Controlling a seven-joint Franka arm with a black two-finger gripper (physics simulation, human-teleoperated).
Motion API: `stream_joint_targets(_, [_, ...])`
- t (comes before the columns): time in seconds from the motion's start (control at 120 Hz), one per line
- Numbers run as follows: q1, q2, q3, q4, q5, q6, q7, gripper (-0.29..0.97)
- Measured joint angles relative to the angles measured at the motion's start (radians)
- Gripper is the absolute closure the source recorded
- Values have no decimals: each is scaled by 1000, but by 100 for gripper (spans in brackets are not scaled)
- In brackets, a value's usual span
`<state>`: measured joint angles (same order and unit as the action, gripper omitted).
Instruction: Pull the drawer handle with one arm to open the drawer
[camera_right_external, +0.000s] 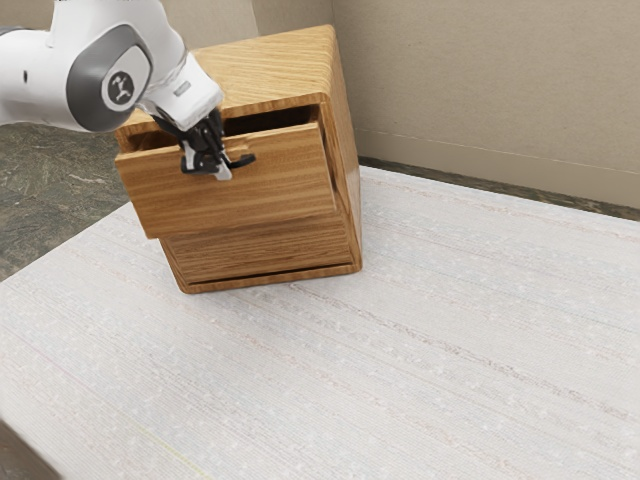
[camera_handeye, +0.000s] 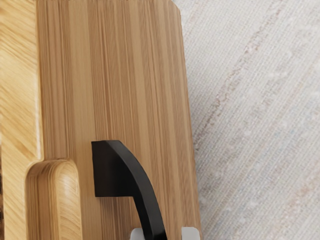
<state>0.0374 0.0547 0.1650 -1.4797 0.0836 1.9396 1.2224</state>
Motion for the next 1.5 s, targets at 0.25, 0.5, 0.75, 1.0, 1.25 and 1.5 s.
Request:
stream_joint_targets(0.25, [-37,-126,-2,-155,5,20,-9,79])
stream_joint_targets(0.5, [-77,-252,-3,-284,4,23,-19,79])
stream_joint_targets(0.75, [-98,-318,-3,-361,-2,21,-34,74])
stream_joint_targets(1.0, [-93,-380,-34,-416,-9,7,-97,72])
stream_joint_targets(1.25, [-79,-428,-77,-452,8,-10,-185,78])
stream_joint_targets(1.5, [-99,-475,-115,-473,65,-41,-272,66])
